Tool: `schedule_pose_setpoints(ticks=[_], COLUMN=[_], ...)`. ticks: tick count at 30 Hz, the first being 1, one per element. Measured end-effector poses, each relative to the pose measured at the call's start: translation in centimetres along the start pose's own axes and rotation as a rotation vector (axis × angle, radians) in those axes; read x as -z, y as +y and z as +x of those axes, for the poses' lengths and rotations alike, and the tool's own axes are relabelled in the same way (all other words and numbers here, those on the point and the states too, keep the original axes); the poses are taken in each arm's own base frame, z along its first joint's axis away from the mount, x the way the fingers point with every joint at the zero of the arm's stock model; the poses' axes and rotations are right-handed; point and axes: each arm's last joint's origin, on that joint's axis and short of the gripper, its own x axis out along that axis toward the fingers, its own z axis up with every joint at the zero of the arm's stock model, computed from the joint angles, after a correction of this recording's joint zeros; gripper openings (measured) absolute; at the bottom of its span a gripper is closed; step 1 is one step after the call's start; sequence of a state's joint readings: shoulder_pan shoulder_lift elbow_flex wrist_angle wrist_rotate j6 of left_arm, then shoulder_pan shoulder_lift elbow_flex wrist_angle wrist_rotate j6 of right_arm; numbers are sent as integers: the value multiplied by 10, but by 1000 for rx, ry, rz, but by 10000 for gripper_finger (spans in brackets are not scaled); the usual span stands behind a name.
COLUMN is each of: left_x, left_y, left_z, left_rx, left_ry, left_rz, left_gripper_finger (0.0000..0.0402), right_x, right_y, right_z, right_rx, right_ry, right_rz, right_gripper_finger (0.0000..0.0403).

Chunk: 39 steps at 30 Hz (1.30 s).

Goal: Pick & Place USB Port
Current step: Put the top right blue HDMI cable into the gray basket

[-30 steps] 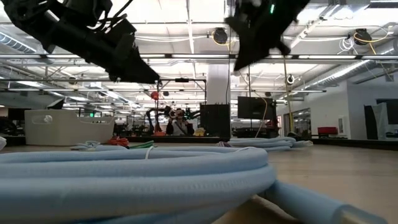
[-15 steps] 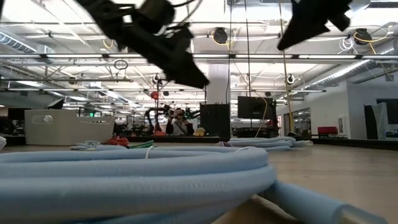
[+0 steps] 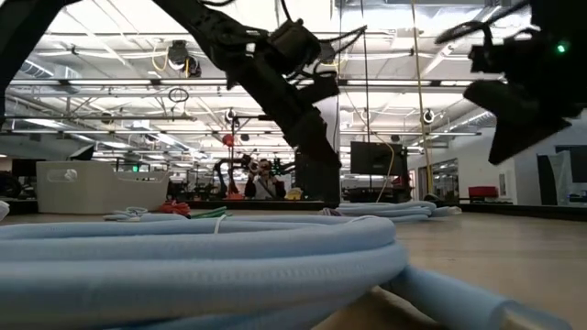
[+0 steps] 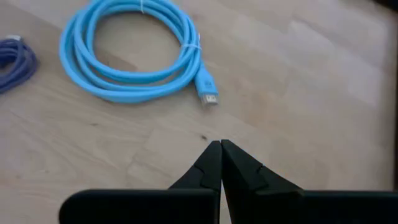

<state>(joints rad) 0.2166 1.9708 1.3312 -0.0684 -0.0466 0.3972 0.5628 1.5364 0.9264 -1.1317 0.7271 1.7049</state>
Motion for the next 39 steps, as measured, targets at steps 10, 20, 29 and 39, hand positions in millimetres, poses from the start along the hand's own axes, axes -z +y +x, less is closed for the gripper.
schedule_pose_setpoints(ticks=[10,20,29,39], left_x=[-6,-1,6,6], left_y=[16,1,2,-4], left_z=[39,76,81,70], left_rx=[92,132,71,-68], left_ry=[-19,147,195,316], left_rz=[-128,-98,-166,-201], left_gripper_finger=[211,211,192,33], right_x=[15,16,18,16], right_y=[-2,0,3,6], right_z=[10,9,8,8], right_rx=[-48,-69,-95,-129], right_ry=[-1,-6,-6,-52], right_rz=[28,7,15,11], right_gripper_finger=[0,0,0,0])
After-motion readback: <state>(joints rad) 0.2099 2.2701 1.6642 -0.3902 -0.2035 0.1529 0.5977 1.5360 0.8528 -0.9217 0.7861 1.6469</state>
